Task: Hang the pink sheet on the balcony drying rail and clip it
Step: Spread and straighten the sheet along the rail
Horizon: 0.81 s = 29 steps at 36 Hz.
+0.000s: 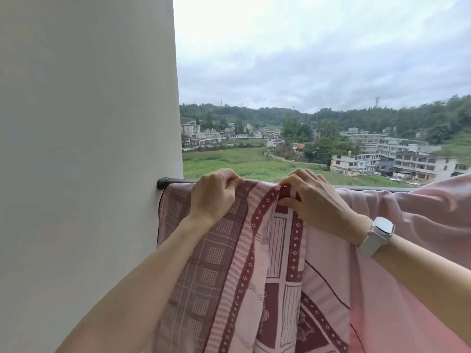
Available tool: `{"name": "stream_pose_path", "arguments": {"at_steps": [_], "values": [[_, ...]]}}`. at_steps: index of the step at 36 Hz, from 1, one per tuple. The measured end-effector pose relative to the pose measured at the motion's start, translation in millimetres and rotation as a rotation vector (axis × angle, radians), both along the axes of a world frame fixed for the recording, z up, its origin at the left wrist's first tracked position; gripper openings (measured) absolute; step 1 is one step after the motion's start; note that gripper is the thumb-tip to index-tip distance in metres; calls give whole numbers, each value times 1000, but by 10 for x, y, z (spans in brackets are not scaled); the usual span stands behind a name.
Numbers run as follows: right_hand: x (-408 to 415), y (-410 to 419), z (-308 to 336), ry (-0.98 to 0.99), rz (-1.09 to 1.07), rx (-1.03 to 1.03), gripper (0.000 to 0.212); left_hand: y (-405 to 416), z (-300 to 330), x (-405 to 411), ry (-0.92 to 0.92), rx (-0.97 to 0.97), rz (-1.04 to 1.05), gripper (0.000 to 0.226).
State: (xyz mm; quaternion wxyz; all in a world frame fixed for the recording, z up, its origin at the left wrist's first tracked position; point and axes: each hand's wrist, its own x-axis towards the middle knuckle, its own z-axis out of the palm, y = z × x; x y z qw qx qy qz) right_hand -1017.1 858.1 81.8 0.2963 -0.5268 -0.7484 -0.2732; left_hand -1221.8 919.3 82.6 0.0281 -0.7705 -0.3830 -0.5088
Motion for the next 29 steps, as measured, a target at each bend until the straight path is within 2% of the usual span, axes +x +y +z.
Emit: {"name": "stream_pose_path", "arguments": {"at_steps": [6,12,15,17,20,23,26,29], "values": [[-45,7,140,152,45,41,8,99,179,-8,-211,72,199,14],[47,136,487,202,-39,217,7,414,410,-442,-405,47,405,20],[147,212,587,265,-201,289,6,539,401,-762,-483,-53,489,21],[179,250,577,285,-355,240,11,584,349,-927,-464,-139,445,20],[82,296,498,209,-493,62,22,519,246,-1001,-445,-240,210,24],[-204,294,410,211,-306,82,28,324,95,-991,-552,-350,11,42],[-618,215,286,170,-10,169,24,191,-271,-1021,-635,-429,-48,55],[-952,178,134,86,80,75,31,141,-539,-1056,-657,-525,-80,64]]}}
